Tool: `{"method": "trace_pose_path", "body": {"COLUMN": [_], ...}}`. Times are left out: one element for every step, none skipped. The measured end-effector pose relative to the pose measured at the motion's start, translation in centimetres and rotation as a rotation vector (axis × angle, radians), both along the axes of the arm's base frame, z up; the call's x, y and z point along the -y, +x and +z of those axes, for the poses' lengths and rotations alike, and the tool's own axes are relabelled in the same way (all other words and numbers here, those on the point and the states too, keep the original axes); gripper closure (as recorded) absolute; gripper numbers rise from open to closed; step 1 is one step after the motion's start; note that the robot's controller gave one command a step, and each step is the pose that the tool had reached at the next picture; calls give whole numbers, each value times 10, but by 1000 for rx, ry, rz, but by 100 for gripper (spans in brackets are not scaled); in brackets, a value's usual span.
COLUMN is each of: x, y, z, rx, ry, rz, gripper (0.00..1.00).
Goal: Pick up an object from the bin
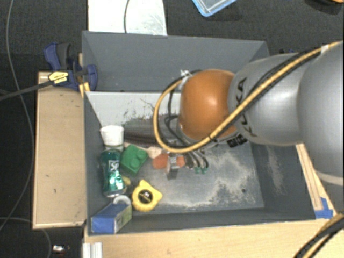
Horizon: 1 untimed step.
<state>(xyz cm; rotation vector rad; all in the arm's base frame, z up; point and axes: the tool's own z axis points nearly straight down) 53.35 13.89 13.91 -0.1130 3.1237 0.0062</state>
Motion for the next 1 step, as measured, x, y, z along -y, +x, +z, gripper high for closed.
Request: {"method": "trace_pose_path", "body": {"x": [8], "y": [-5], "z": [83], "rx": [-5], "ry": [-2], "rz": [56], "gripper": [100]}}
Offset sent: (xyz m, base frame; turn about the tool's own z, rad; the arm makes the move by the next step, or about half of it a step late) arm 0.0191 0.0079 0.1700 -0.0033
